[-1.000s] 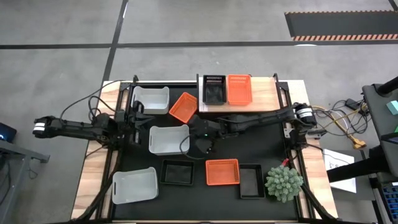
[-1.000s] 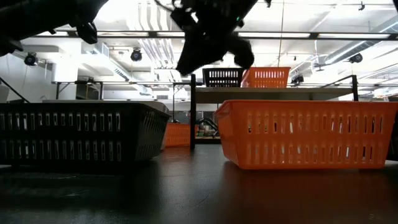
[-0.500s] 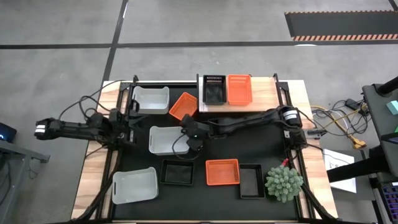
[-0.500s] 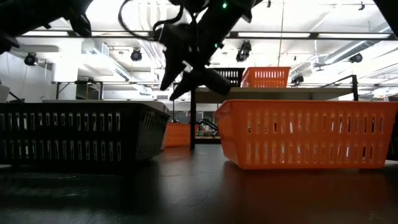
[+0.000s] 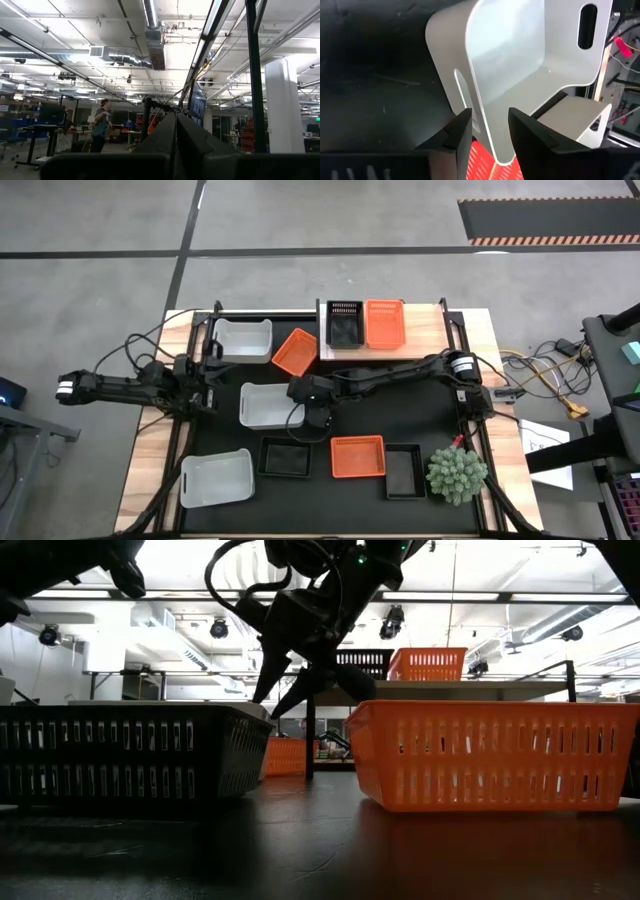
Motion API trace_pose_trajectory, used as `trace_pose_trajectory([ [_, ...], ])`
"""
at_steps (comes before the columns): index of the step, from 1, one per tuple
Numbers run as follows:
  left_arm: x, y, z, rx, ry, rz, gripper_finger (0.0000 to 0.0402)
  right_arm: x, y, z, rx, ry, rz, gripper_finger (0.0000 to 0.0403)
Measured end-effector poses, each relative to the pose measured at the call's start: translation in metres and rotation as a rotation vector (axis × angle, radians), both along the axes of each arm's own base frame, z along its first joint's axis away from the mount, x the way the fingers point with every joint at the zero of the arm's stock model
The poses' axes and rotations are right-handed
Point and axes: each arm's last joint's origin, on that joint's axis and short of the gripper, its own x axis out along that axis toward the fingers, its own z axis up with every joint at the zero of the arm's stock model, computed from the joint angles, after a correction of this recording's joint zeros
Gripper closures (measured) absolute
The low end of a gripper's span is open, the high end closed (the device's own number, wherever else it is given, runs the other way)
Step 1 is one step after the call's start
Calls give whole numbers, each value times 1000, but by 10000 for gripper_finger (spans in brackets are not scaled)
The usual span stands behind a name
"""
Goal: Stack baskets on shelf by color
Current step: Put the middle white bin on the shelf
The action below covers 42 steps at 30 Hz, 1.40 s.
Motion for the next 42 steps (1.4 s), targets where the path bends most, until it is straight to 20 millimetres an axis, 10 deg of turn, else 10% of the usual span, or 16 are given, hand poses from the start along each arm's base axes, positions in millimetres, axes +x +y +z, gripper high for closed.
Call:
trace_pose_trajectory([
  [14, 0, 0, 0, 0, -1, 0, 402, 0, 1, 0, 178, -8, -23, 334],
  [31, -1, 0, 1, 16, -4, 9, 402, 9, 0, -21, 166, -7, -36, 266],
  [42, -1, 0, 1, 16, -7, 10, 402, 8, 0, -17, 150, -9, -15, 386],
])
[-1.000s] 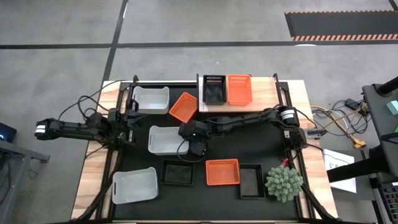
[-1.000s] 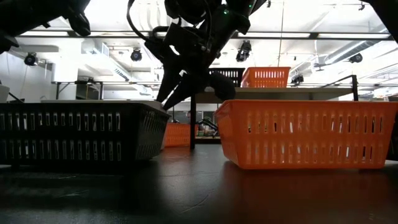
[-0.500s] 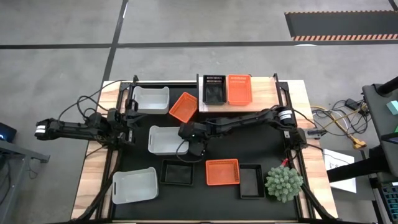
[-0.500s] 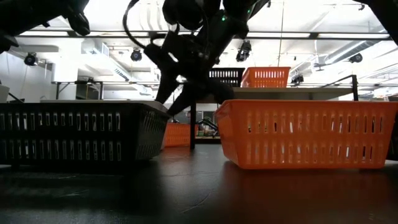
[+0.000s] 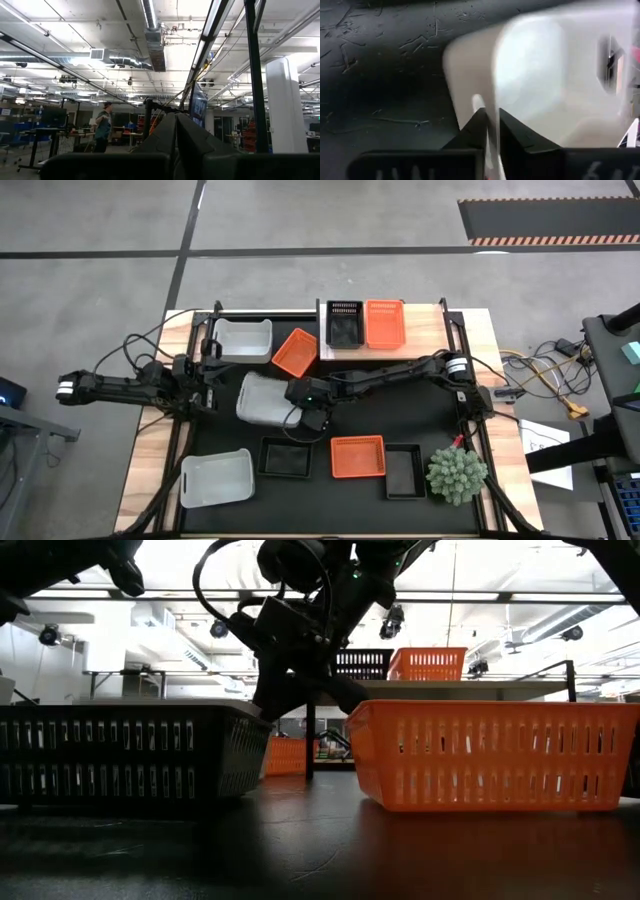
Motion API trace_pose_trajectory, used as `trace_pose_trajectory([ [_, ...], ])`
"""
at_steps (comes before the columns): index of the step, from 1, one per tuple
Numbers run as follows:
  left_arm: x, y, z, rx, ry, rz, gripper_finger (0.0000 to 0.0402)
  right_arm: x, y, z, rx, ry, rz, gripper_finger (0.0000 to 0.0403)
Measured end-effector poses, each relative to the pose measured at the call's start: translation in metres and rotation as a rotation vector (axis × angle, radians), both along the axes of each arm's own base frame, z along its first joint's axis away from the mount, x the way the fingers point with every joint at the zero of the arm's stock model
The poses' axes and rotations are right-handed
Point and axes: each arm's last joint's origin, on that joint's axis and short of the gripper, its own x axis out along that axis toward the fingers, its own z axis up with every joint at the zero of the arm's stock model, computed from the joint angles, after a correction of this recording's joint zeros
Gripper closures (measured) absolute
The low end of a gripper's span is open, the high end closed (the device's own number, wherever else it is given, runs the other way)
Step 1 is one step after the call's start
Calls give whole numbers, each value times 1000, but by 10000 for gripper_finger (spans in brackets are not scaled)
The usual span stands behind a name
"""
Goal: Stack baskets on shelf by color
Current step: Put the middle white bin on the shelf
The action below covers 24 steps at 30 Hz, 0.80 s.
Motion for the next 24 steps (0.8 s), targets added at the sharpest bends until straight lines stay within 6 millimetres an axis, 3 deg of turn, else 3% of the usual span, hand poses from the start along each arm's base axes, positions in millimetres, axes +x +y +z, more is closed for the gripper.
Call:
trace_pose_trajectory([
  [6, 0, 0, 0, 0, 0, 0, 402, -4, 3, 9, 2, -2, 5, 394],
  [13, 0, 0, 0, -1, 1, -1, 402, -17, 18, 50, 9, -82, -11, 394],
  [24, 0, 0, 0, -1, -3, -1, 402, -50, 48, 127, -61, -134, -449, 394],
])
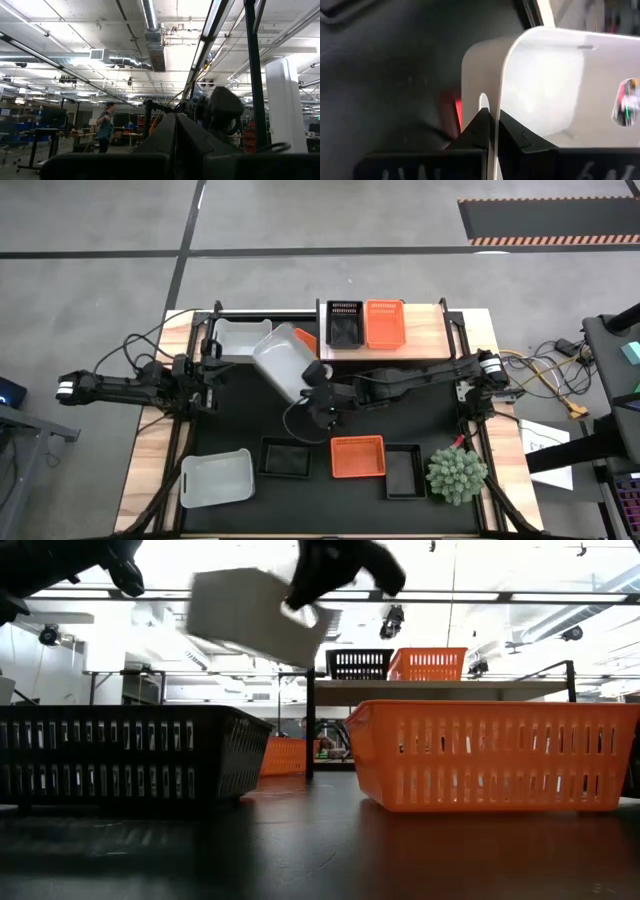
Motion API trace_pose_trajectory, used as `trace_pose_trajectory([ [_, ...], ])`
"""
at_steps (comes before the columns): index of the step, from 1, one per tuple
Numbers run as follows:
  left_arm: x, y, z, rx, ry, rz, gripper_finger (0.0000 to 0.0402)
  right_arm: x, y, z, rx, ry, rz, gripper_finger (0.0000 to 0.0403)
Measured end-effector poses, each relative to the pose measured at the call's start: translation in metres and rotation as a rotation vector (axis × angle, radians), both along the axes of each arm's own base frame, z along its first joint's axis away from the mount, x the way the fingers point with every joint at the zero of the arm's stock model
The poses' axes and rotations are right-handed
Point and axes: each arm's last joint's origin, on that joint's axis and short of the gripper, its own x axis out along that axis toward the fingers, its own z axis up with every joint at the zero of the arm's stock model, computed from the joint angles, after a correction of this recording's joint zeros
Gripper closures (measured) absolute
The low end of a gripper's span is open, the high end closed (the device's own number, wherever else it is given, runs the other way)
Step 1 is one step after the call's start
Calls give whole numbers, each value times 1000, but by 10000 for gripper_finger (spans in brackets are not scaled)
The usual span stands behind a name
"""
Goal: Stack baskets on shelf by color
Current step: Put the middle white bin on the shelf
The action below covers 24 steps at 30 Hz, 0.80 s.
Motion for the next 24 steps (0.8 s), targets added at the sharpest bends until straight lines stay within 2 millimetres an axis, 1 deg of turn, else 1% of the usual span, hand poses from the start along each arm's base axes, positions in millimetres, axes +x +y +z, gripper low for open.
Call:
trace_pose_trajectory([
  [5, 0, 0, 0, 0, 0, 0, 402, -14, 10, 34, -46, -49, -199, 394],
  [9, 0, 0, 0, 0, -1, 0, 402, -29, 9, 65, 16, -78, -305, 394],
  [11, 0, 0, 0, 0, -1, 0, 402, -39, 7, 78, 33, -56, -349, 394],
  [15, 0, 0, 0, 0, 0, 0, 402, -64, -8, 99, 26, 38, -435, 394],
  [16, 0, 0, 0, 0, 1, 0, 402, -70, -14, 104, 30, 51, -468, 394],
  [17, 0, 0, 0, 0, 1, 0, 402, -72, -19, 108, 47, 32, -499, 394],
  [18, 0, 0, 0, 0, 1, 0, 402, -74, -23, 114, 79, -12, -522, 394],
  [19, 0, 0, 0, 0, 1, 0, 402, -82, -29, 122, 125, -21, -518, 394],
  [21, 0, 0, 0, 0, 1, 0, 402, -95, -39, 131, 233, 2, -489, 394],
  [24, 0, 0, 0, 0, 4, -1, 402, -119, -58, 148, 343, -76, -583, 394],
])
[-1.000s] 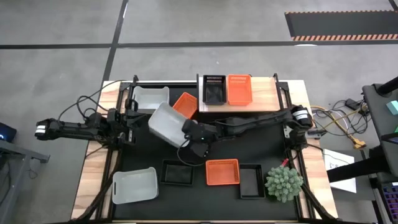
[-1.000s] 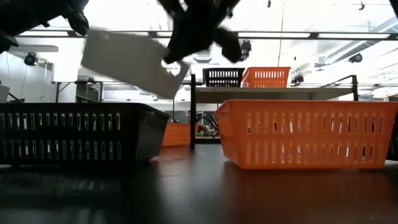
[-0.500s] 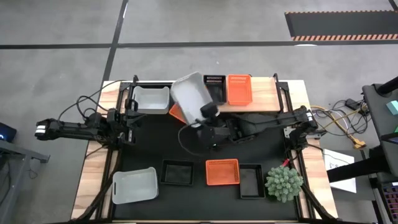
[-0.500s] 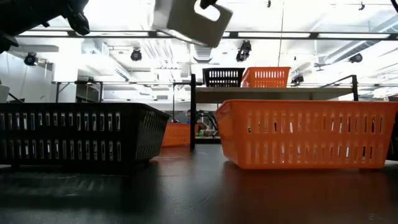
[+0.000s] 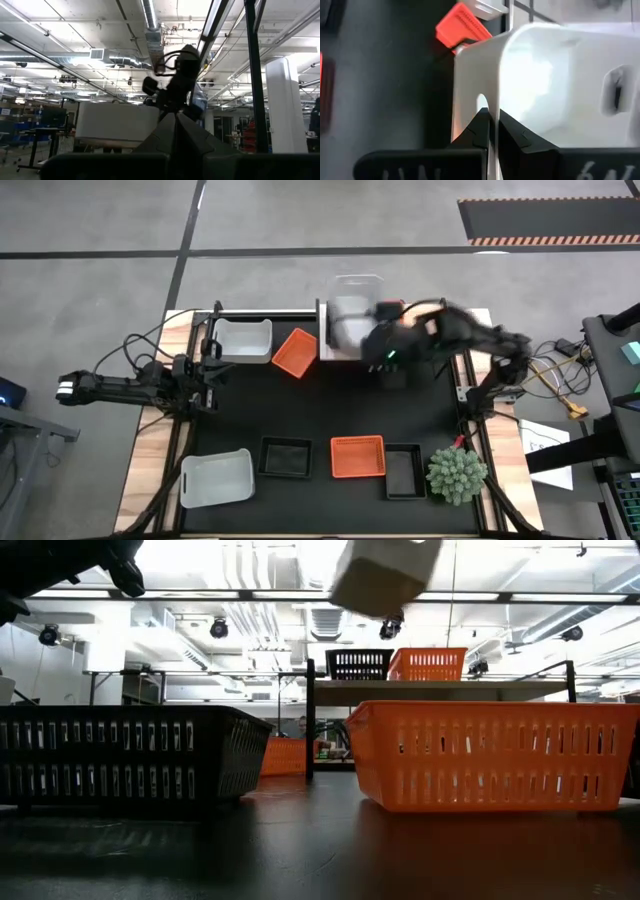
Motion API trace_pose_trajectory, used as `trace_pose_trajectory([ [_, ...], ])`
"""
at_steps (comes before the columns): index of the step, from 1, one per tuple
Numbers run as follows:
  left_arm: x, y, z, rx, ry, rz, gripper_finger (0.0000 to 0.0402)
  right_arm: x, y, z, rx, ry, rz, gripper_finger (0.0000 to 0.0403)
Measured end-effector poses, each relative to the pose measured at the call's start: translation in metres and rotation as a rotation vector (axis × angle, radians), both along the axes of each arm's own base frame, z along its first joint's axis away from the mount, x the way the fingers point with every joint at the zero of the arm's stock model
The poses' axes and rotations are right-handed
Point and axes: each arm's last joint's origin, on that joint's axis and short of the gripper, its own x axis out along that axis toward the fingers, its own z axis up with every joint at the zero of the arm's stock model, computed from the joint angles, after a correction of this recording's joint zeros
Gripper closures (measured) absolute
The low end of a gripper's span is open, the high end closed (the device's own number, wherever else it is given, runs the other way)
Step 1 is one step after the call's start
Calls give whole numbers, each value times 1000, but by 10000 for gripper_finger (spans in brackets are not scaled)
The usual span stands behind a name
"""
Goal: Stack baskets on shelf by color
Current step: Put the middle white bin on the shelf
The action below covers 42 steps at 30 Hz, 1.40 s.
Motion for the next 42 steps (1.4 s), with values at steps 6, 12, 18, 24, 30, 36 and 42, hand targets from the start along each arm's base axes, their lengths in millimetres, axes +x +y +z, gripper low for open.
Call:
trace_pose_trajectory([
  [6, 0, 0, -1, 0, 6, 0, 402, -54, -25, 15, 113, -78, -93, 395],
  [12, 0, 0, -2, 0, 6, 0, 402, -98, -29, 9, 155, -106, -199, 394],
  [18, 0, 0, -2, 0, 6, 1, 402, -125, -26, -14, 169, -47, -209, 394],
  [24, 0, 0, -2, 0, 6, 1, 402, -138, -25, -41, 155, 47, -194, 394],
  [30, 0, 0, -2, 0, 6, 1, 402, -142, -24, -65, 157, 129, -198, 394],
  [36, 0, 0, -2, 0, 5, 1, 402, -137, -25, -82, 146, 200, -178, 394],
  [42, 0, 0, -2, 0, 3, 1, 402, -129, -26, -98, 123, 248, -148, 394],
])
